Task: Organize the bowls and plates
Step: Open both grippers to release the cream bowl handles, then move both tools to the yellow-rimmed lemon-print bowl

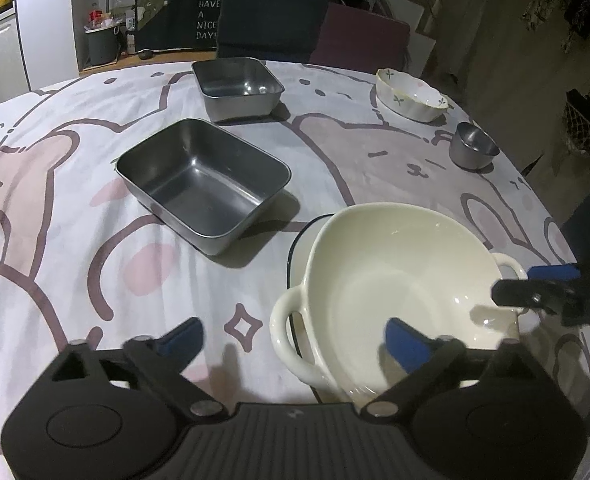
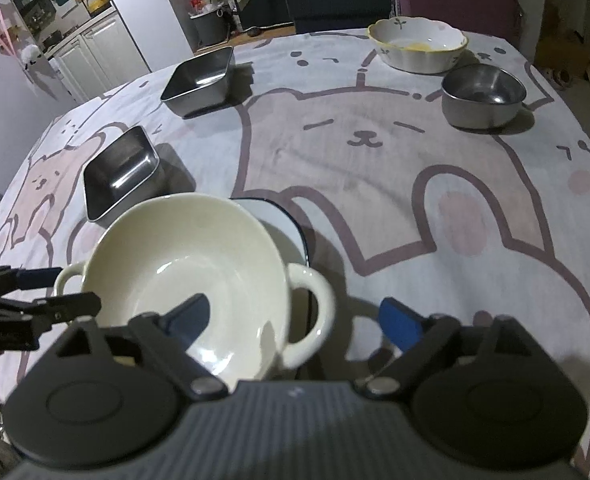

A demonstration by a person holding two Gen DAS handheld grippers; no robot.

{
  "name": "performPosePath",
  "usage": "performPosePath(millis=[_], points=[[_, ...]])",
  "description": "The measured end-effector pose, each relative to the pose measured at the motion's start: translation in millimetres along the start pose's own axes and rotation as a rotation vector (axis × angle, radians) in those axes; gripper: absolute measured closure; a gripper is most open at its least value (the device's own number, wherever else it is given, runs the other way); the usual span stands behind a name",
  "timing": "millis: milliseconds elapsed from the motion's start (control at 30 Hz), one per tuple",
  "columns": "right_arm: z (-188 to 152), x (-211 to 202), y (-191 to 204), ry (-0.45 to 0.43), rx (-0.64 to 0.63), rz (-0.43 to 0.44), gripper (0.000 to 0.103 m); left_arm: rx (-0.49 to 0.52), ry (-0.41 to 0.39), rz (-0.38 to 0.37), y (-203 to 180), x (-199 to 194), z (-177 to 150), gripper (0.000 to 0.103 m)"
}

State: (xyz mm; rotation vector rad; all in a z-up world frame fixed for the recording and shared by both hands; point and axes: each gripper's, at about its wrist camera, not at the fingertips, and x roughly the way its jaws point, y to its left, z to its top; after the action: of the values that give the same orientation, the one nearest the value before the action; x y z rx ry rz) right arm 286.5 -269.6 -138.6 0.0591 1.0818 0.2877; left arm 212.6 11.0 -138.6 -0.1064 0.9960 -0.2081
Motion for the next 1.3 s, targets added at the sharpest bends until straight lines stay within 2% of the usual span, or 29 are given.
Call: performPosePath(millis=[33, 333, 467, 567, 700, 900, 1133, 1300], points=[[-1.6, -2.3, 0.4, -0.002, -0.002, 0.003, 0.000, -0.001, -0.002, -0.002, -0.3, -1.4, -0.1, 0.001], [-13.7, -31.3, 7.0, -0.056, -0.037, 0.017, 0.000, 0.010, -0.048, -0.040, -11.9, -25.8, 0.3, 0.000], [-15.5, -51.5, 9.0, -0.121, -0.041, 0.015, 0.000, 0.017, -0.099, -0.050, -20.8, -42.5, 4.1, 0.000], [-13.2, -66.9, 7.7, -0.187, -0.042, -0.017, 0.000, 0.027, -0.143, -0.043, -29.5, -53.1, 14.0, 0.000], [-4.5, -87.7, -5.0, -0.283, 0.026, -0.065, 0.000, 0.047, -0.195, -0.029, -42.8, -58.0, 36.8, 0.000], [20.5, -102.3, -27.4, -0.376, 0.115, -0.120, 0.000, 0.052, -0.244, -0.037, -61.9, -51.3, 82.3, 0.000], [71.3, -100.7, -57.7, -0.468, 0.075, -0.202, 0.000, 0.015, -0.316, -0.051, -85.8, -30.0, 130.2, 0.000], [121.7, -84.7, -95.0, -0.500, 0.008, -0.253, 0.000, -0.043, -0.324, -0.034, -103.6, 5.5, 161.9, 0.000]])
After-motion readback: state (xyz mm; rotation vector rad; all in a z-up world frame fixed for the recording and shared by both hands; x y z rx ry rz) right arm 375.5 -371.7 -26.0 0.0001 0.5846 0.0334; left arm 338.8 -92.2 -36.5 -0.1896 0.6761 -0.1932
